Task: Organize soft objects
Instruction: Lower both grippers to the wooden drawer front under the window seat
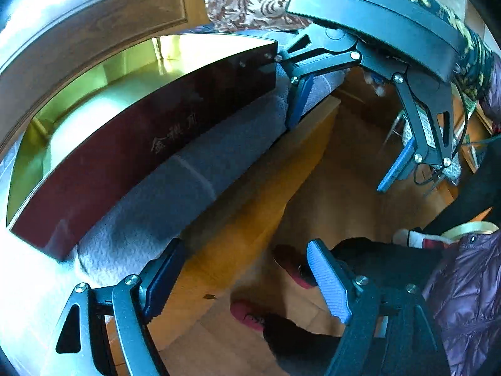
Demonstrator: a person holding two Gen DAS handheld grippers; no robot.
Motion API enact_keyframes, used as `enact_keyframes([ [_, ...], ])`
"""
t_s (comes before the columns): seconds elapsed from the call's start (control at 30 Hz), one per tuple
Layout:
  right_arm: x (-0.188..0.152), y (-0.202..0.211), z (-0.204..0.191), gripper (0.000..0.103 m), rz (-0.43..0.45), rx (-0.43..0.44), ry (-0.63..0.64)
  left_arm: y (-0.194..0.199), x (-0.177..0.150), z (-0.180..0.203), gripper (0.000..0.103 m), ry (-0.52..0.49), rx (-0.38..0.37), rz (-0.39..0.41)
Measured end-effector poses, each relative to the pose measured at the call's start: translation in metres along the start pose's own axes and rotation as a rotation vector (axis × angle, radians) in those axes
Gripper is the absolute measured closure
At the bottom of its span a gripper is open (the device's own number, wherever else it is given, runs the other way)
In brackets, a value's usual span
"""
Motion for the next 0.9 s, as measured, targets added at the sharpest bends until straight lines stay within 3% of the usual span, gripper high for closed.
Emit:
enact_keyframes([
  [0.23,-0.003,-0.011,-0.005,0.000,-0.164,-0.069,0.161,-0.012,0.008,-0.022,0.023,-0.072,-0.037,-0.064],
  [0.4,-0.005,-0.014,-0.004,0.000,-0.200,-0.101,0.196,-0.012,0.003,-0.017,0.023,-0.142,-0.025,-0.075],
  [0.53,0.000,-0.023,-0.015,0.000,-0.315,-0.128,0.305,-0.012,0.012,-0.031,0.022,-0.093,-0.138,-0.106],
  [0.63,0.008,-0.027,-0.014,0.000,-0.382,-0.111,0.311,-0.015,0.016,-0.032,0.021,-0.132,-0.160,-0.155],
  [0.8,0.005,-0.024,-0.010,0.000,-0.342,-0.109,0.256,-0.015,0.022,-0.032,0.021,-0.149,-0.159,-0.169],
  [0.9,0.004,-0.024,-0.012,0.000,-0.323,-0.105,0.233,-0.013,0.025,-0.029,0.021,-0.157,-0.200,-0.192],
])
Point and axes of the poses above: each gripper's, at about its wrist camera, not at the fingertips, and y roughly against the way its jaws point, z to its right, x to its top, the point moved 2 cm from there along -y, roughly the way its jaws point, and after that the axes turned 2 degrees about -x, right-handed, at the moved point
